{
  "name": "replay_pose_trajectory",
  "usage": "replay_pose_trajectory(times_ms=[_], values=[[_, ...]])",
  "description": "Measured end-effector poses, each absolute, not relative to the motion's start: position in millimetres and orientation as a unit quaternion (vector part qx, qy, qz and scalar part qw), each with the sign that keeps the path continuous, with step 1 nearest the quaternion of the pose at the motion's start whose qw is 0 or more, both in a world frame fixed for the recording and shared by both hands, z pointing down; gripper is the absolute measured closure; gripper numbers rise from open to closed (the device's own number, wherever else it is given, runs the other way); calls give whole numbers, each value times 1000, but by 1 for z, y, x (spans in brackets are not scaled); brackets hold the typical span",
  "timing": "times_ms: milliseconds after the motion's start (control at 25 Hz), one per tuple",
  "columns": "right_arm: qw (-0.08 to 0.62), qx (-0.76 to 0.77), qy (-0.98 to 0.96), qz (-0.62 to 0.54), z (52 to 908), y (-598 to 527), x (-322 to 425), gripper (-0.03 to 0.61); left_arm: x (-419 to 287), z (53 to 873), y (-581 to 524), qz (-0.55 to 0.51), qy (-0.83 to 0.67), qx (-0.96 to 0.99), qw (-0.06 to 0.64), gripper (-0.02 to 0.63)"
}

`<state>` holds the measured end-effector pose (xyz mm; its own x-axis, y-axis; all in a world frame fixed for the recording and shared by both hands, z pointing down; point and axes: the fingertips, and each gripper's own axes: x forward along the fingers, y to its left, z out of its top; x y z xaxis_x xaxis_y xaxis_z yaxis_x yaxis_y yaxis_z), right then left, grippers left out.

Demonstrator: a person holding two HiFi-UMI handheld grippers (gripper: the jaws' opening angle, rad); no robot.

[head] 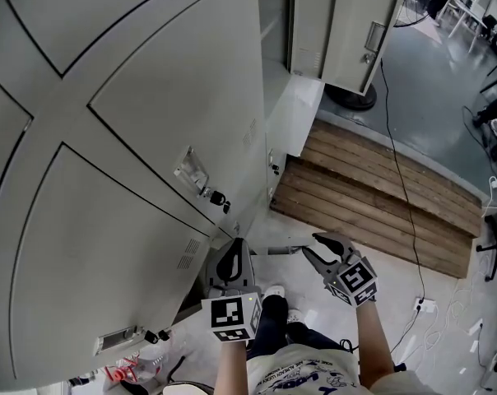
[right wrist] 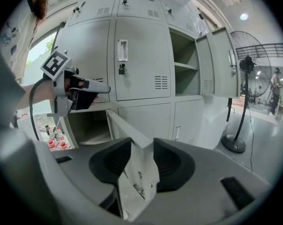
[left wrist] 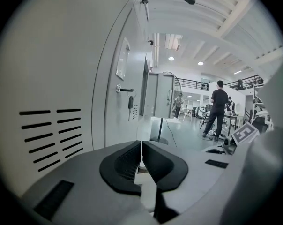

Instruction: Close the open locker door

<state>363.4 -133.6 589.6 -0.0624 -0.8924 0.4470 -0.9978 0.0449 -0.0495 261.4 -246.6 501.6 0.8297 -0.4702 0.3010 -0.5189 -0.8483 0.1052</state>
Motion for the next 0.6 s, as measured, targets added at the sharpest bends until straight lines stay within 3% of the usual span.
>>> replay_pose_trajectory(times_ms=[600], values=[[164, 644, -726, 177, 590, -93, 313, 469, 219, 482, -208, 109, -289, 947, 85, 600]])
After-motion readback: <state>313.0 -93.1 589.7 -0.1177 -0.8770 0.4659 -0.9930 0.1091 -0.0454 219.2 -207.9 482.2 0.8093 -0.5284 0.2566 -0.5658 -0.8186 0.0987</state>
